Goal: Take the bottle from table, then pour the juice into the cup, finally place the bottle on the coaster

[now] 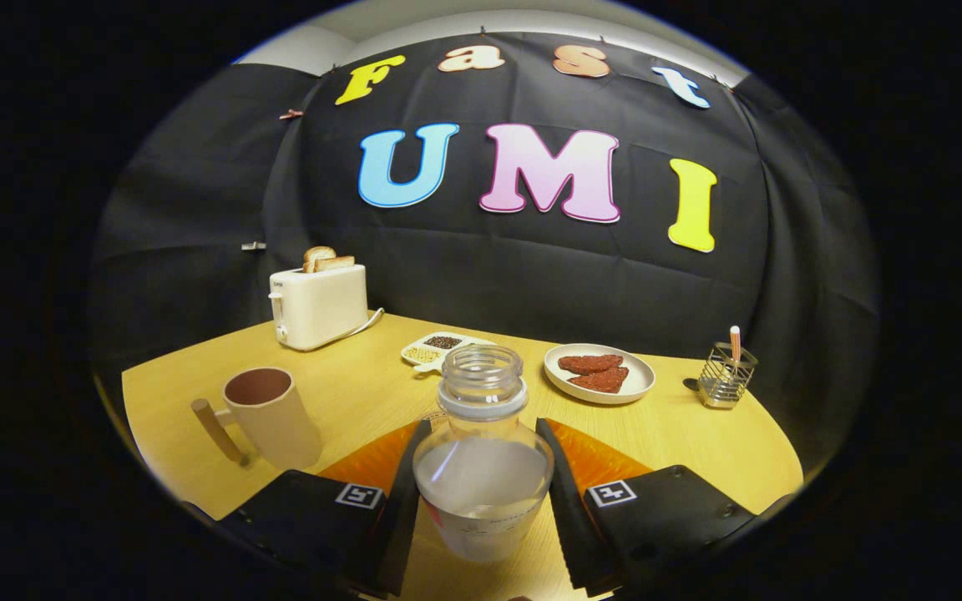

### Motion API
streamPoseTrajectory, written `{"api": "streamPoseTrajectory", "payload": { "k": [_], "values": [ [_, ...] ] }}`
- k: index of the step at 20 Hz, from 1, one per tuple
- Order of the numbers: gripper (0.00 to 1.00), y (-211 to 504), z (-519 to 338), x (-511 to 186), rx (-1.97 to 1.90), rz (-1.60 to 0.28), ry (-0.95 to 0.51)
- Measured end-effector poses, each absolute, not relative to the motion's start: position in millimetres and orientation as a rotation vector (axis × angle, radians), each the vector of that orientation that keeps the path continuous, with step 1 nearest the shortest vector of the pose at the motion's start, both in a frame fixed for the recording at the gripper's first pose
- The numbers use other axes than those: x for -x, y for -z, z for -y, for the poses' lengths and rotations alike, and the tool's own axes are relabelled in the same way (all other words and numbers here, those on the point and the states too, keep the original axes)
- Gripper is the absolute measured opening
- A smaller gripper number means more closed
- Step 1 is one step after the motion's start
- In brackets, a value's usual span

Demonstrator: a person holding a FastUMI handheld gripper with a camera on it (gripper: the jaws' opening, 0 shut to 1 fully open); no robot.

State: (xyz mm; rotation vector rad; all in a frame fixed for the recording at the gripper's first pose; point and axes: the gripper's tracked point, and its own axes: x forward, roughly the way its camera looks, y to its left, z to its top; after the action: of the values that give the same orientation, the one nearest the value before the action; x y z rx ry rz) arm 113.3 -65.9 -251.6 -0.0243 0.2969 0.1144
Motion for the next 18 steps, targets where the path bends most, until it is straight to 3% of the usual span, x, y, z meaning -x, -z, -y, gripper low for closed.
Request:
{"api": "streamPoseTrajectory", "payload": {
  "k": [10,18],
  "values": [
    [0.73,210.9,41.7,-137.0,0.265,-0.291,-0.258],
    [0.74,213.9,22.0,-153.1,0.606,-0.325,-0.217]
  ]
}}
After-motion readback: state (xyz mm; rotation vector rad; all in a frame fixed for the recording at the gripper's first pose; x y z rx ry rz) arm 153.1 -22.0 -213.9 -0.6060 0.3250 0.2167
